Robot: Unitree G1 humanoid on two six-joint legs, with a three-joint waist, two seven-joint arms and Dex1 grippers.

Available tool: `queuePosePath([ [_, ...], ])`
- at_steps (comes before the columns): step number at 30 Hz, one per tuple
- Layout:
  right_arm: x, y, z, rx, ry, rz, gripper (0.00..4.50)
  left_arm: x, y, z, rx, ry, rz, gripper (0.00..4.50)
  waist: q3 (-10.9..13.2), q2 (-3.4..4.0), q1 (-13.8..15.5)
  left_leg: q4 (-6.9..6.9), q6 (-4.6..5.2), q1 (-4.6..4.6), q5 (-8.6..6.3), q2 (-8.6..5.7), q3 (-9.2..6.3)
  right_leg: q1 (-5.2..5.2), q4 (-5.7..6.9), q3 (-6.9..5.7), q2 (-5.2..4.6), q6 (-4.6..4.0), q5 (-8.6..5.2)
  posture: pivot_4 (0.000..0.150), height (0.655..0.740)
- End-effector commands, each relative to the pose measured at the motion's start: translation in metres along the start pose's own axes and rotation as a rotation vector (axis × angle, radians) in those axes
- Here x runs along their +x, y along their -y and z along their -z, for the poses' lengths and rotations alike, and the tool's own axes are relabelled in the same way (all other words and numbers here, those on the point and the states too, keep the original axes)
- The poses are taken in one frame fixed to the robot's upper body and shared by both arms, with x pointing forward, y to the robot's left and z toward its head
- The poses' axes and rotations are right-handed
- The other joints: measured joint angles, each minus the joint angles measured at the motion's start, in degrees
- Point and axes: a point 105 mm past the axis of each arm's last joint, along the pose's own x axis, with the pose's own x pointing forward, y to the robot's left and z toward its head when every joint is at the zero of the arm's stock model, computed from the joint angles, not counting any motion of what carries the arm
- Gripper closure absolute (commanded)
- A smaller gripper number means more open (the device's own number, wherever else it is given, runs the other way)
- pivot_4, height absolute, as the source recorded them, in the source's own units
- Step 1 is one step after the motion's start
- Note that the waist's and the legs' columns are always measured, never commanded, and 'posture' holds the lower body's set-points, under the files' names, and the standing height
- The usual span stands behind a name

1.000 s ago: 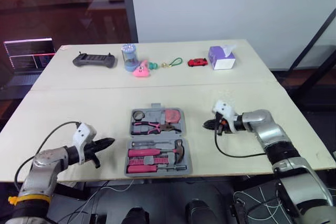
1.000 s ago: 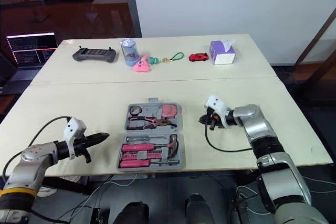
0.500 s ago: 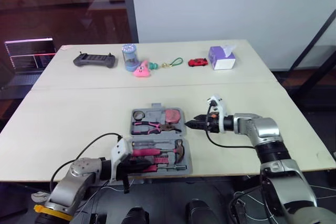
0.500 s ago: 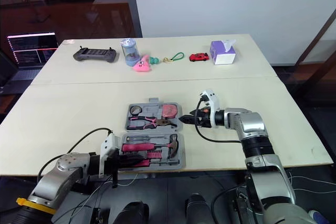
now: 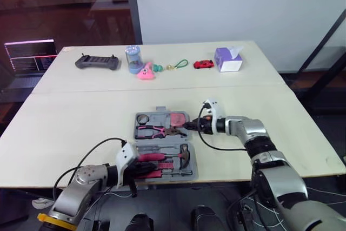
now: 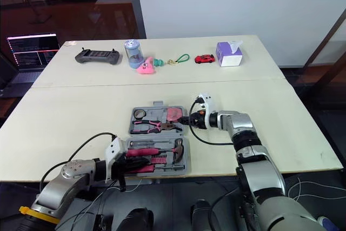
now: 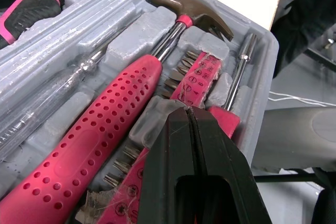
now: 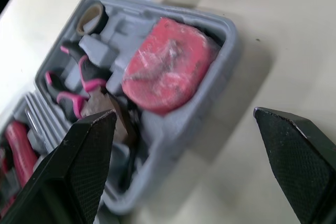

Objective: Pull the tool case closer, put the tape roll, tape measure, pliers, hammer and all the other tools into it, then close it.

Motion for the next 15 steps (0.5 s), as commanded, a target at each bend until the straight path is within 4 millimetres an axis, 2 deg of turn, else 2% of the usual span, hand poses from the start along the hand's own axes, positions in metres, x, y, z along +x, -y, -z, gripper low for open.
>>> queuePosePath([
  [1, 0.018, -0.018, -0.011, 0.055, 0.044, -0.079, 0.08, -0.001, 0.003, 0.028, -0.09, -0.094, -0.014, 4.5, 0.0, 0.04, 0.0, -0.01, 0.0, 0.02, 0.0, 0.0, 0.0, 0.0, 0.02, 0.0, 0.0, 0.0, 0.0, 0.15, 0.74],
  [5, 0.026, -0.026, -0.009, 0.146, 0.078, -0.136, 0.08, -0.006, 0.002, 0.04, -0.075, -0.161, -0.012, 4.5, -0.1, 0.08, -0.2, -0.03, 0.0, 0.03, 0.0, 0.0, 0.0, 0.02, 0.0, 0.0, 0.0, 0.0, 0.0, 0.15, 0.74],
  [7, 0.025, -0.031, -0.019, 0.23, 0.14, -0.181, 0.08, -0.009, 0.001, 0.042, -0.081, -0.158, -0.017, 4.5, -0.1, 0.17, -0.5, -0.05, 0.0, 0.05, 0.0, 0.0, 0.0, 0.02, 0.01, 0.0, 0.0, 0.0, 0.0, 0.15, 0.74],
  [15, 0.004, -0.039, -0.047, 0.34, 0.278, -0.345, 0.08, -0.016, -0.007, 0.034, -0.091, -0.09, -0.061, 4.5, -0.1, 0.22, -1.6, -0.09, 0.03, 0.07, -0.01, 0.01, -0.01, 0.03, 0.03, 0.0, 0.01, -0.01, 0.0, 0.15, 0.74],
])
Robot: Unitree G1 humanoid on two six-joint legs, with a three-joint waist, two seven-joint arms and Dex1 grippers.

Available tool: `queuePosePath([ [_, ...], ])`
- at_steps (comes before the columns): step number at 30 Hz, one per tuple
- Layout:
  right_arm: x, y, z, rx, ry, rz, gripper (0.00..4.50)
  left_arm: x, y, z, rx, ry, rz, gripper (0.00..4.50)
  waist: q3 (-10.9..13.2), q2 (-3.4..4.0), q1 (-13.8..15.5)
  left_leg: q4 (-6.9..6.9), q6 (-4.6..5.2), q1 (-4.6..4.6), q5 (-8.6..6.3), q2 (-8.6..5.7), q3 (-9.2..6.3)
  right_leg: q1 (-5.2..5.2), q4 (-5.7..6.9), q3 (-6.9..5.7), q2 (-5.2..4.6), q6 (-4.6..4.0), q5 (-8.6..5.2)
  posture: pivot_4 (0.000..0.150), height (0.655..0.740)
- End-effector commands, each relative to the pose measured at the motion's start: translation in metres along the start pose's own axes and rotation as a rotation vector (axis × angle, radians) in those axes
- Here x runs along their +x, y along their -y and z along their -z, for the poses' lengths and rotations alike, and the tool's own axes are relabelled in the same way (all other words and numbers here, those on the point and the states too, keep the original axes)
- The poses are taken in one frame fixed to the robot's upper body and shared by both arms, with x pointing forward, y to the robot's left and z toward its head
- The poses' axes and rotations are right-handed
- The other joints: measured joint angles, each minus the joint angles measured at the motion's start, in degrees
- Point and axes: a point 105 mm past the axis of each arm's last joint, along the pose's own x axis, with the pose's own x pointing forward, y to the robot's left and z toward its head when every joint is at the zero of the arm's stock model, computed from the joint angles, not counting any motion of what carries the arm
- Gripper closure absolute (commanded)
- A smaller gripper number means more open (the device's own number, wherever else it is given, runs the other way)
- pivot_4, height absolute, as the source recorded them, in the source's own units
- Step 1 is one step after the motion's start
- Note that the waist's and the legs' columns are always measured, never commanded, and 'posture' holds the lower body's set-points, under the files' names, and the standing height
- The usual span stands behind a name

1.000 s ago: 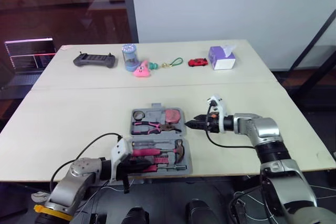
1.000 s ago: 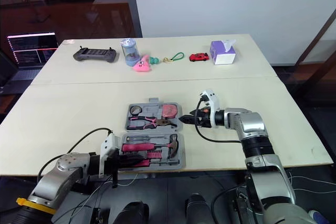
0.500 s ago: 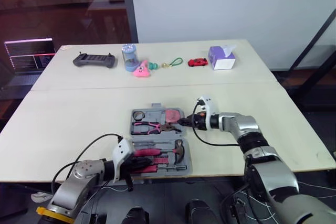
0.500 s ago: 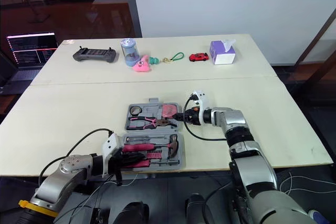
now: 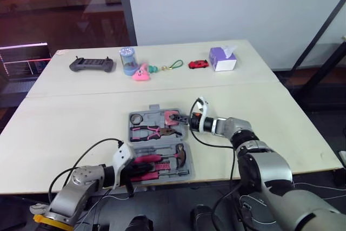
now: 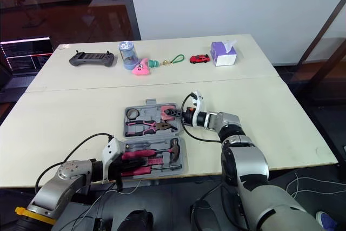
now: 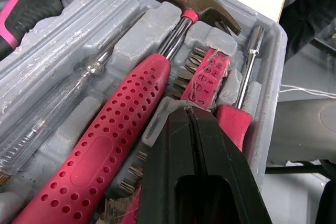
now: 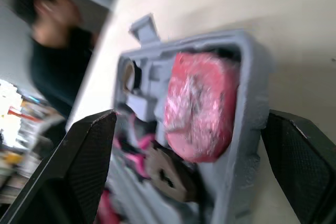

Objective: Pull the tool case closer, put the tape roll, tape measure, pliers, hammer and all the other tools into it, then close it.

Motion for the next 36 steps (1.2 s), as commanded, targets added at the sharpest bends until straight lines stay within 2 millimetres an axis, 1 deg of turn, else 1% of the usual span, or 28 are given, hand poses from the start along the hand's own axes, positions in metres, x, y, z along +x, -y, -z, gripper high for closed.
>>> queuePosePath([
  [1, 0.001, -0.031, -0.027, -0.028, 0.063, -0.151, 0.08, -0.008, -0.003, 0.024, -0.081, -0.054, -0.044, 4.5, 0.0, 0.0, 0.0, 0.0, 0.0, 0.0, 0.0, 0.0, 0.0, 0.0, 0.0, 0.0, 0.0, 0.0, 0.0, 0.15, 0.74],
  [5, -0.002, -0.038, -0.028, -0.029, 0.045, -0.192, 0.08, -0.012, -0.009, 0.019, -0.089, -0.02, -0.073, 4.5, 0.0, 0.01, -0.1, 0.01, 0.01, -0.01, 0.0, 0.0, 0.0, -0.02, 0.01, 0.0, 0.0, 0.0, 0.0, 0.15, 0.74],
  [7, -0.005, -0.042, -0.026, -0.041, 0.018, -0.224, 0.08, -0.026, -0.021, 0.013, -0.121, 0.009, -0.111, 4.5, 0.0, 0.01, -0.1, 0.01, 0.01, -0.01, 0.0, 0.0, -0.01, -0.02, 0.01, 0.0, 0.0, 0.0, 0.0, 0.15, 0.74],
  [9, -0.009, -0.049, -0.02, -0.067, -0.031, -0.265, 0.08, -0.05, -0.033, -0.004, -0.177, 0.099, -0.14, 4.5, 0.0, 0.01, -0.1, 0.01, 0.01, -0.01, -0.01, 0.01, -0.02, -0.03, 0.04, 0.0, 0.0, 0.0, 0.0, 0.15, 0.74],
  [10, -0.013, -0.054, -0.017, -0.074, -0.053, -0.299, 0.08, -0.065, -0.038, -0.011, -0.21, 0.135, -0.151, 4.5, 0.0, -0.01, -0.2, 0.01, 0.01, -0.04, -0.01, 0.02, -0.03, -0.06, 0.04, 0.0, 0.01, 0.0, 0.0, 0.15, 0.74],
  [11, -0.017, -0.058, -0.015, -0.075, -0.07, -0.327, 0.08, -0.082, -0.043, -0.016, -0.213, 0.157, -0.17, 4.5, 0.0, -0.02, -0.2, 0.02, 0.02, -0.09, -0.01, 0.03, -0.04, -0.11, 0.06, -0.01, 0.04, -0.01, 0.0, 0.15, 0.74],
  [12, -0.02, -0.062, -0.013, -0.074, -0.08, -0.343, 0.08, -0.093, -0.045, -0.019, -0.212, 0.164, -0.181, 4.5, 0.0, -0.02, -0.2, 0.04, 0.02, -0.17, -0.01, 0.05, -0.09, -0.15, 0.06, -0.03, 0.05, -0.01, 0.0, 0.15, 0.74],
  [14, -0.028, -0.068, -0.011, -0.088, -0.095, -0.371, 0.08, -0.116, -0.058, -0.015, -0.185, 0.115, -0.268, 4.5, 0.0, 0.01, 0.1, 0.04, 0.02, -0.21, -0.01, 0.04, -0.08, -0.18, 0.04, -0.03, 0.02, -0.01, -0.01, 0.15, 0.74],
  [17, -0.04, -0.074, -0.004, -0.114, -0.124, -0.402, 0.08, -0.143, -0.072, -0.015, -0.167, 0.11, -0.364, 4.5, 0.0, 0.01, 0.4, 0.04, 0.02, -0.21, -0.01, 0.02, -0.05, -0.15, -0.02, -0.03, 0.0, 0.0, -0.01, 0.15, 0.74],
  [19, -0.05, -0.08, 0.004, -0.134, -0.151, -0.432, 0.08, -0.153, -0.077, -0.016, -0.135, 0.099, -0.399, 4.5, 0.0, 0.0, 0.5, 0.04, 0.02, -0.22, -0.01, 0.02, -0.06, -0.14, -0.03, -0.04, 0.0, -0.01, -0.01, 0.15, 0.74],
  [22, -0.076, -0.09, 0.019, -0.176, -0.204, -0.48, 0.08, -0.161, -0.076, -0.017, -0.07, 0.085, -0.416, 4.5, 0.1, -0.01, 1.2, 0.04, 0.02, -0.24, -0.02, 0.02, -0.07, -0.14, -0.06, -0.06, -0.01, 0.0, -0.01, 0.15, 0.74],
  [24, -0.088, -0.093, 0.025, -0.202, -0.222, -0.473, 0.08, -0.16, -0.077, -0.019, -0.02, 0.086, -0.436, 4.5, 0.1, -0.01, 1.8, 0.04, 0.02, -0.26, -0.02, 0.02, -0.06, -0.14, -0.1, -0.06, -0.02, 0.0, -0.01, 0.15, 0.74],
  [25, -0.092, -0.093, 0.025, -0.223, -0.219, -0.462, 0.08, -0.159, -0.076, -0.019, -0.004, 0.087, -0.44, 4.5, 0.1, -0.02, 1.9, 0.04, 0.02, -0.27, -0.02, 0.02, -0.04, -0.15, -0.13, -0.05, -0.03, 0.0, -0.01, 0.15, 0.74],
  [28, -0.107, -0.089, 0.013, -0.302, -0.118, -0.372, 0.08, -0.157, -0.081, -0.017, 0.057, 0.04, -0.503, 4.5, 0.1, -0.03, 2.0, 0.06, 0.02, -0.23, -0.02, 0.03, -0.03, -0.12, -0.11, -0.05, -0.02, -0.01, 0.0, 0.15, 0.74],
  [29, -0.113, -0.086, 0.01, -0.367, -0.093, -0.328, 0.08, -0.158, -0.084, -0.019, 0.083, 0.045, -0.535, 4.5, 0.1, -0.03, 2.0, 0.06, 0.03, -0.21, -0.02, 0.03, -0.04, -0.09, -0.1, -0.05, -0.02, -0.01, 0.0, 0.15, 0.74],
  [31, -0.119, -0.084, 0.008, -0.443, -0.075, -0.285, 0.08, -0.16, -0.087, -0.021, 0.109, 0.059, -0.568, 4.5, 0.1, -0.06, 2.3, 0.06, 0.03, -0.22, -0.02, 0.02, -0.02, -0.08, -0.12, -0.05, -0.02, -0.01, 0.0, 0.15, 0.74],
  [32, -0.124, -0.081, 0.008, -0.505, -0.076, -0.246, 0.08, -0.161, -0.089, -0.02, 0.13, 0.032, -0.585, 4.5, 0.1, -0.07, 2.4, 0.06, 0.03, -0.23, -0.02, 0.02, -0.02, -0.08, -0.14, -0.05, -0.02, -0.01, 0.0, 0.15, 0.74],
  [33, -0.133, -0.075, 0.007, -0.596, -0.084, -0.181, 0.08, -0.163, -0.09, -0.023, 0.151, 0.022, -0.591, 4.5, 0.1, -0.08, 2.5, 0.05, 0.03, -0.24, -0.02, 0.02, -0.02, -0.09, -0.17, -0.05, -0.02, 0.0, 0.0, 0.15, 0.74],
  [35, -0.156, -0.059, 0.006, -0.833, -0.136, -0.015, 0.08, -0.167, -0.089, -0.03, 0.191, 0.008, -0.567, 4.5, 0.1, -0.08, 3.2, 0.05, 0.04, -0.25, -0.03, 0.02, -0.01, -0.08, -0.2, -0.06, -0.02, 0.0, 0.0, 0.15, 0.74],
  [36, -0.162, -0.056, 0.006, -0.9, -0.157, 0.02, 0.08, -0.168, -0.089, -0.031, 0.197, 0.006, -0.558, 4.5, 0.1, -0.1, 3.4, 0.06, 0.04, -0.28, -0.03, 0.02, 0.02, -0.08, -0.25, -0.06, -0.03, 0.0, -0.01, 0.15, 0.74],
])
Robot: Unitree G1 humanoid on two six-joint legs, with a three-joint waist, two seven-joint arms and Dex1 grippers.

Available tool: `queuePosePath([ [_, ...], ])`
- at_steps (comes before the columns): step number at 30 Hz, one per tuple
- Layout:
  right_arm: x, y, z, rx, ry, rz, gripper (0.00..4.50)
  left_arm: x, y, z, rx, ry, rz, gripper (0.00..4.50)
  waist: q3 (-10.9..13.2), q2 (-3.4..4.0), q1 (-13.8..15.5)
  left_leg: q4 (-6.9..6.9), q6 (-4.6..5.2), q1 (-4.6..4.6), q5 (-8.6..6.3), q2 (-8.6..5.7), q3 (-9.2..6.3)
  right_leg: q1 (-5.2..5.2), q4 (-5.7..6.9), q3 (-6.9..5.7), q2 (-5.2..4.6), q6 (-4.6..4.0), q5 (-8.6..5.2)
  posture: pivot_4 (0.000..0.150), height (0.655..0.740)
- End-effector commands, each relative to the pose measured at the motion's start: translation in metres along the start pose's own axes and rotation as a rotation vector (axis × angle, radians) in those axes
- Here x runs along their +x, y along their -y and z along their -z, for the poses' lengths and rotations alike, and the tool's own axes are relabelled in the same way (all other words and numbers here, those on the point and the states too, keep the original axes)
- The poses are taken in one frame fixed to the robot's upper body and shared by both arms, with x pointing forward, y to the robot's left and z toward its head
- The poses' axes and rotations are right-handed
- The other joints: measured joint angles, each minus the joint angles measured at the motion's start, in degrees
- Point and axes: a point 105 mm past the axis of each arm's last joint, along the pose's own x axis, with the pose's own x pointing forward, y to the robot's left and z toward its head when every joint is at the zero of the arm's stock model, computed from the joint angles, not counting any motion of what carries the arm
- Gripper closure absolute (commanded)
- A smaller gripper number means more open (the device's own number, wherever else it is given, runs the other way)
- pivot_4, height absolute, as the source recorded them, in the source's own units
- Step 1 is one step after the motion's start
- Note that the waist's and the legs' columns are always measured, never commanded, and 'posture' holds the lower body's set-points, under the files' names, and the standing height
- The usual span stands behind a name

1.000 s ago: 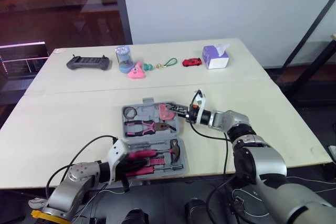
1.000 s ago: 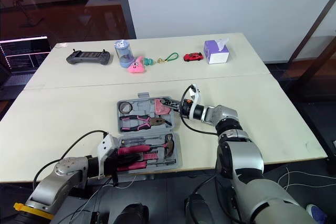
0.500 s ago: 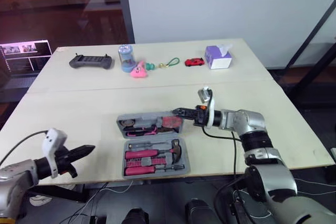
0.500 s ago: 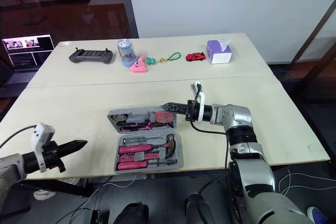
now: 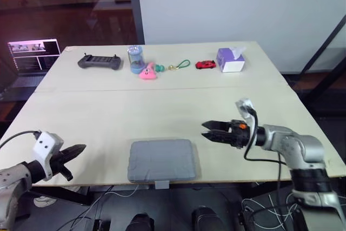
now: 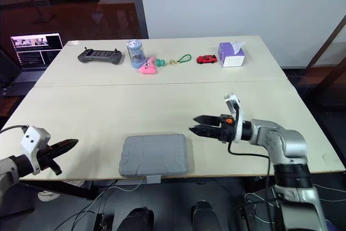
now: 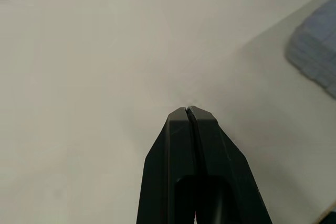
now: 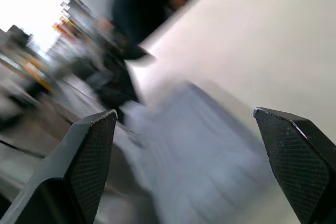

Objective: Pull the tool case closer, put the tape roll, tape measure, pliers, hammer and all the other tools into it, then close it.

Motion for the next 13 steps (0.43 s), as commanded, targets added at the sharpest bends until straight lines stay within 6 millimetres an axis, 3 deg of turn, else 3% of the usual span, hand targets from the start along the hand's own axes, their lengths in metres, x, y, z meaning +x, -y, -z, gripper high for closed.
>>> queuePosePath([
  [1, -0.025, 0.007, -0.003, -0.3, -0.096, 0.134, 0.08, -0.009, -0.007, -0.016, 0.084, 0.016, 0.01, 4.5, 0.0, -0.03, 0.2, 0.0, 0.0, 0.01, 0.0, 0.0, 0.0, 0.03, -0.03, 0.0, 0.0, 0.0, 0.0, 0.15, 0.74],
  [8, -0.053, 0.019, 0.006, -0.463, -0.162, 0.259, 0.08, -0.011, -0.006, -0.02, 0.119, -0.005, 0.061, 4.5, 0.0, -0.06, -0.1, -0.02, 0.01, 0.12, -0.01, 0.04, 0.06, 0.11, -0.06, 0.02, 0.04, 0.0, 0.0, 0.15, 0.74],
  [13, -0.056, 0.021, 0.008, -0.473, -0.143, 0.278, 0.08, -0.009, -0.012, -0.026, 0.13, -0.006, 0.055, 4.5, 0.0, -0.07, 0.2, 0.0, 0.01, 0.11, -0.01, 0.03, 0.05, 0.15, -0.07, 0.01, 0.02, 0.0, 0.0, 0.15, 0.74],
])
